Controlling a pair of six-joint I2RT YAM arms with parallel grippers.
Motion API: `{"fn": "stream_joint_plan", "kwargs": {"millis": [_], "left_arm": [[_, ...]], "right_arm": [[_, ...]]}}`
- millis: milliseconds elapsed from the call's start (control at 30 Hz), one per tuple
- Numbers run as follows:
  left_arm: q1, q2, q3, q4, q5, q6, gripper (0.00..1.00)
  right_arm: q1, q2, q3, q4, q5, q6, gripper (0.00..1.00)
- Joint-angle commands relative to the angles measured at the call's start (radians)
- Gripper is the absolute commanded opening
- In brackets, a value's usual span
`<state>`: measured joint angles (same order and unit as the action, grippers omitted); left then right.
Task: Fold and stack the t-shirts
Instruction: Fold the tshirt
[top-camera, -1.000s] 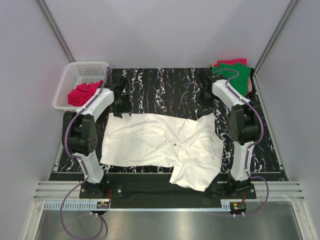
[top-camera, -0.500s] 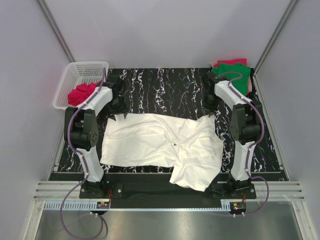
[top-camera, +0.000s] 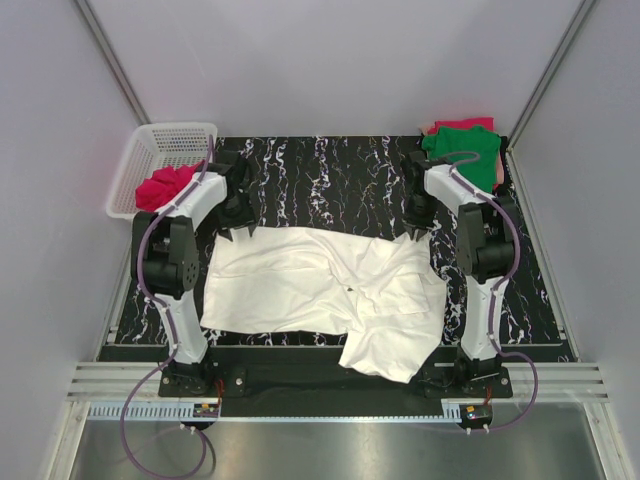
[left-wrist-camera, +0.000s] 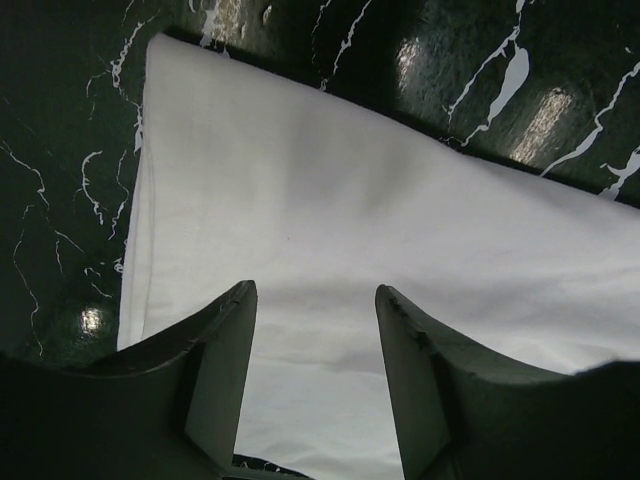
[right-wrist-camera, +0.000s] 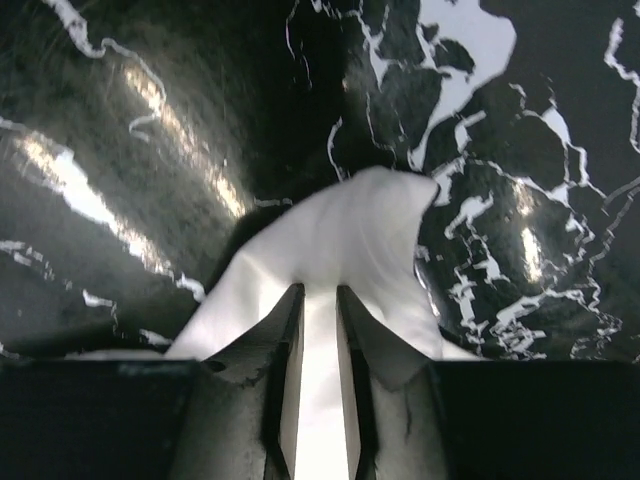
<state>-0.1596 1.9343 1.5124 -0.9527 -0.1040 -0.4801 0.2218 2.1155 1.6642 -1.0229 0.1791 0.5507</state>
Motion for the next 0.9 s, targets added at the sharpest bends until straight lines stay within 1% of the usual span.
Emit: {"fn": "stream_joint_plan", "kwargs": {"millis": [0, 67, 100, 133, 167, 200, 267, 300, 367, 433, 467, 500, 533, 667, 867], "left_arm": [[0.005, 0.032, 0.06, -0.012, -0.017, -0.014, 0.56], [0.005, 0.038, 0.071, -0.017, -0.014, -0.023, 0.57], [0.005, 0.038, 0.072, -0.017, -0.014, -0.025, 0.56], [0.005, 0.038, 0.072, -0.017, -0.017, -0.028, 0.56], [0.005, 0.04, 0.072, -0.02, -0.017, -0.028, 0.56], [0.006, 0.04, 0.072, -0.018, -0.019, -0.028, 0.54], [0.008, 0.046, 0.069, -0.02, -0.019, -0.026, 0.51], [0.011, 0.048, 0.068, -0.021, -0.019, -0.026, 0.45], [0.015, 0.051, 0.062, -0.024, -0.025, -0.028, 0.39], [0.02, 0.051, 0.057, -0.027, -0.025, -0.035, 0.28], [0.02, 0.052, 0.055, -0.031, -0.025, -0.037, 0.21], [0.022, 0.052, 0.055, -0.032, -0.028, -0.046, 0.04], [0.023, 0.054, 0.058, -0.032, -0.031, -0.049, 0.0], [0.023, 0.075, 0.074, -0.043, -0.028, -0.069, 0.0], [0.023, 0.078, 0.08, -0.051, -0.049, -0.078, 0.0]], "right_arm": [[-0.009, 0.067, 0.069, -0.002, 0.042, 0.026, 0.26], [-0.018, 0.086, 0.081, -0.003, 0.037, 0.029, 0.26], [-0.021, 0.092, 0.085, 0.001, 0.033, 0.031, 0.22], [-0.03, 0.098, 0.086, 0.001, 0.03, 0.034, 0.15], [-0.033, 0.113, 0.094, 0.001, 0.03, 0.035, 0.06], [-0.038, 0.118, 0.098, 0.001, 0.028, 0.041, 0.0], [-0.048, 0.132, 0.112, -0.006, 0.036, 0.052, 0.0], [-0.053, 0.135, 0.118, -0.012, 0.046, 0.058, 0.0], [-0.065, 0.133, 0.127, -0.032, 0.077, 0.072, 0.0], [-0.078, 0.13, 0.137, -0.048, 0.082, 0.081, 0.0], [-0.082, 0.124, 0.141, -0.049, 0.08, 0.078, 0.0], [-0.084, 0.123, 0.146, -0.051, 0.085, 0.08, 0.0], [-0.085, 0.121, 0.15, -0.052, 0.094, 0.075, 0.0], [-0.091, 0.135, 0.18, -0.077, 0.109, 0.061, 0.0], [-0.099, 0.126, 0.163, -0.083, 0.122, 0.051, 0.0]]}}
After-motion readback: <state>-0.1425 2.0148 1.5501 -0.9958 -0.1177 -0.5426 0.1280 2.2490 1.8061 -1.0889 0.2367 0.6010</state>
